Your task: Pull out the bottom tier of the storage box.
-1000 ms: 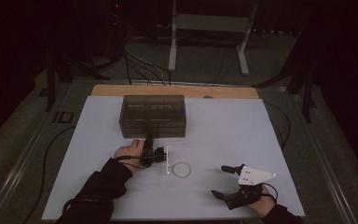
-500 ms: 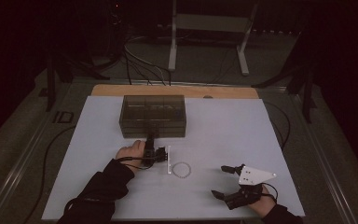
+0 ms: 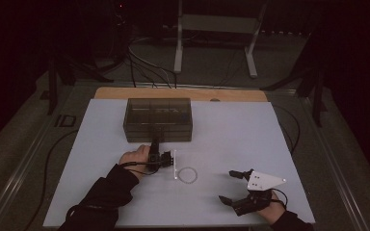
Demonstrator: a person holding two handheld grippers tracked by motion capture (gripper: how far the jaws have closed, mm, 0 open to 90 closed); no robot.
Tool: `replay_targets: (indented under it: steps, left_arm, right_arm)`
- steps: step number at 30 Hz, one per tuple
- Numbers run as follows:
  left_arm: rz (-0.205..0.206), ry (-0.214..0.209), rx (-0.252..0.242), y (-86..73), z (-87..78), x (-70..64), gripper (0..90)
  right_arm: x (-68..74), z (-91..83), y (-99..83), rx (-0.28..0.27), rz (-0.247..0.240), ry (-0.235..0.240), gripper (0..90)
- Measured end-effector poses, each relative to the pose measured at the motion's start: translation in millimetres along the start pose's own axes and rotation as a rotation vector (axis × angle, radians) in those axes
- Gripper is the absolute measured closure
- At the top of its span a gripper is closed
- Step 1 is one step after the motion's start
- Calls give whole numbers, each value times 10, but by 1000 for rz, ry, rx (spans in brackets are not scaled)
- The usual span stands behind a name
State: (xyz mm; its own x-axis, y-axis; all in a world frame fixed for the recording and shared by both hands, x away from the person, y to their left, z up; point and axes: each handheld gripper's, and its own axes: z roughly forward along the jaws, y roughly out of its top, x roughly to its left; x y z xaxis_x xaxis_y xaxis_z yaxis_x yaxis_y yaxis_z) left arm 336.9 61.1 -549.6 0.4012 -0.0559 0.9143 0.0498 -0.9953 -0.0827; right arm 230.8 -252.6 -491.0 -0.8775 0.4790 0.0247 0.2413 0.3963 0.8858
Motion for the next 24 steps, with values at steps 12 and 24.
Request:
replay_targets:
  steps: [12,24]
  left_arm:
    - [13,-14,-16,-16,-121,-66,799]
    - [25,-38,-9,-4,-238,-86,796]
  right_arm:
    - [0,-5,1,-1,-1,-6,99]
    - [6,-1,2,1,-2,-4,99]
